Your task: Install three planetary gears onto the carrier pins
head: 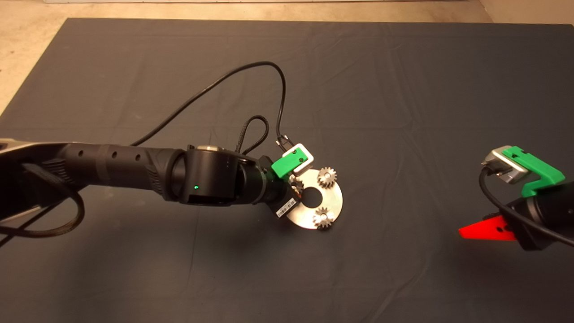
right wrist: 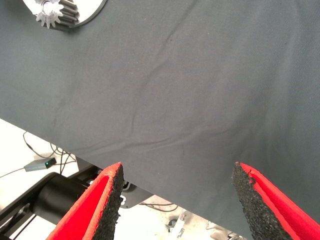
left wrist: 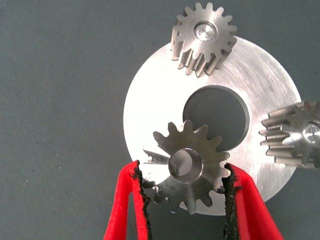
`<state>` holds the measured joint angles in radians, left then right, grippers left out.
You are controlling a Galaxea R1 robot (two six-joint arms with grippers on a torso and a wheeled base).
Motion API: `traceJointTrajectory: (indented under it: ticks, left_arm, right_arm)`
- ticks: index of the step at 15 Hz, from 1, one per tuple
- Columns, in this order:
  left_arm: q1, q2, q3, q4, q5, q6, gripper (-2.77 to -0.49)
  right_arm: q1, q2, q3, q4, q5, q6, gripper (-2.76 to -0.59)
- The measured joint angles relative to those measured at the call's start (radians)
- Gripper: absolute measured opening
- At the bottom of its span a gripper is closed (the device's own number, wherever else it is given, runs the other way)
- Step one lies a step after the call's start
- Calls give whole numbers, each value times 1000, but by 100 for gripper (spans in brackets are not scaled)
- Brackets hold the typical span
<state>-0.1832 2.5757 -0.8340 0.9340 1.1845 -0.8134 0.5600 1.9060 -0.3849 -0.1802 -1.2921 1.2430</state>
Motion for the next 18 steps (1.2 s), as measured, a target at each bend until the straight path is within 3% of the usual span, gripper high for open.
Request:
traceJointTrajectory:
  ticks: [18]
  left_arm:
    - [0,-27,20,-2,8,0,-271]
  right_arm:
    - [0,0,0,2,0,0,-175]
